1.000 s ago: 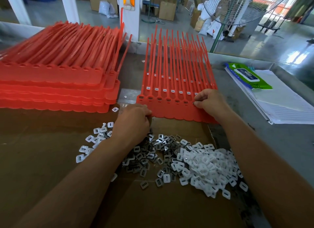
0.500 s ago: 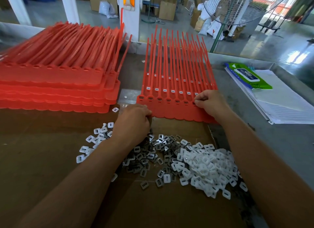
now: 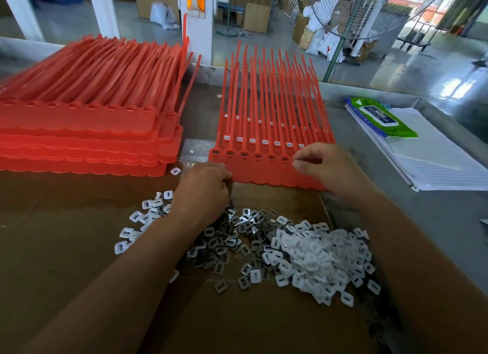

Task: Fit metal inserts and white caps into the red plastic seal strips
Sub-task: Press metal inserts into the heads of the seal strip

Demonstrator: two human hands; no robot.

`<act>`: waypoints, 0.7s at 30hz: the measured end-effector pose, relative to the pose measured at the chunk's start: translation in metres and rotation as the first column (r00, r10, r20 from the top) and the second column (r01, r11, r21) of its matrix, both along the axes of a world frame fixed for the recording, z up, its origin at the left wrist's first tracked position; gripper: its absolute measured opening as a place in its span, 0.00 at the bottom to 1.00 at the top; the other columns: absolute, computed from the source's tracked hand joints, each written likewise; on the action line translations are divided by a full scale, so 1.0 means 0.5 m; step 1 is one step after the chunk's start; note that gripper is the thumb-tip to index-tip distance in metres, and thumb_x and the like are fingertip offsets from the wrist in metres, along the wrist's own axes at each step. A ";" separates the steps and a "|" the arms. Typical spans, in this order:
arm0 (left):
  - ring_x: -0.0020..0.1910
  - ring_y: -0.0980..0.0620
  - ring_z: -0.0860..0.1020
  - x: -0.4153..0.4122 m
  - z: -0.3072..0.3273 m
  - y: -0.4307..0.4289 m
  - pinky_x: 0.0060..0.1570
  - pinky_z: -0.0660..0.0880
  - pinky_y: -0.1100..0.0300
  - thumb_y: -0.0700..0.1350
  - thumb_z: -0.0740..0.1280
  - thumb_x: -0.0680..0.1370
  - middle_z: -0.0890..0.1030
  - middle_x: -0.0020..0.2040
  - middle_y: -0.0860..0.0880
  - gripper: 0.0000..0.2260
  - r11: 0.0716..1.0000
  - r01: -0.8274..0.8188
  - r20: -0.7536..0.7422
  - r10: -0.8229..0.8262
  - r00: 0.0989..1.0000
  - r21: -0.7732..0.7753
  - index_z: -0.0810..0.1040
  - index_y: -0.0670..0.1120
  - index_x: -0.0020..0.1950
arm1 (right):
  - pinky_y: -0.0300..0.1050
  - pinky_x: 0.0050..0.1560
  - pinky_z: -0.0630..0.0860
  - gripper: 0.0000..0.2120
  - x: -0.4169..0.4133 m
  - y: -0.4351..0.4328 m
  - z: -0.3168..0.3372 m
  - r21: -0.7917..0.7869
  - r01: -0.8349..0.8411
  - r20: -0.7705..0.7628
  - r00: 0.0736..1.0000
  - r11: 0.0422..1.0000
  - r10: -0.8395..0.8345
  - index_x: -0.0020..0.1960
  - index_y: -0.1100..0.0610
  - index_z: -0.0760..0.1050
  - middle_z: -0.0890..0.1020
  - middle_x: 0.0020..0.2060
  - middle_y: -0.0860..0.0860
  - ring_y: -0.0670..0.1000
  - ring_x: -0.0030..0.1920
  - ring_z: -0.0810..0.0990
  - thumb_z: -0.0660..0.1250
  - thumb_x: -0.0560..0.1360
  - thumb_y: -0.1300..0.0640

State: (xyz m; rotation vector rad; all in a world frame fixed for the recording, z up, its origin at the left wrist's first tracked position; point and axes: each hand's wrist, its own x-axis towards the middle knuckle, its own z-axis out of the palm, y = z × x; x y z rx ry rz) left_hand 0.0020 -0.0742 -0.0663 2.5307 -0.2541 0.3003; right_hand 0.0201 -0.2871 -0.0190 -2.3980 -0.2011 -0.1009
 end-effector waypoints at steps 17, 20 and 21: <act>0.63 0.50 0.70 0.002 0.000 -0.001 0.65 0.62 0.58 0.34 0.59 0.73 0.75 0.63 0.45 0.16 1.000 -0.015 -0.021 0.015 1.000 0.001 0.78 0.41 0.58 | 0.30 0.35 0.71 0.07 -0.073 0.063 -0.004 -0.303 -0.223 -0.214 0.963 0.927 0.162 0.33 0.48 0.77 0.77 0.29 0.38 0.38 0.34 0.77 0.73 0.69 0.53; 0.63 0.50 0.71 0.002 0.000 0.000 0.65 0.63 0.56 0.34 0.59 0.73 0.76 0.62 0.45 0.16 1.000 -0.011 -0.023 0.012 1.000 0.003 0.78 0.41 0.57 | 0.24 0.30 0.67 0.05 -0.072 0.073 -0.008 -0.320 -0.235 -0.222 0.960 0.918 0.169 0.36 0.49 0.79 0.74 0.27 0.36 0.35 0.32 0.75 0.72 0.70 0.55; 0.63 0.50 0.71 0.003 0.000 0.000 0.66 0.63 0.56 0.34 0.59 0.73 0.76 0.62 0.45 0.16 1.000 -0.012 -0.025 0.012 1.000 0.002 0.78 0.42 0.57 | 0.22 0.29 0.67 0.07 -0.072 0.075 -0.008 -0.318 -0.243 -0.223 0.959 0.916 0.177 0.35 0.48 0.78 0.73 0.26 0.34 0.34 0.31 0.73 0.71 0.70 0.56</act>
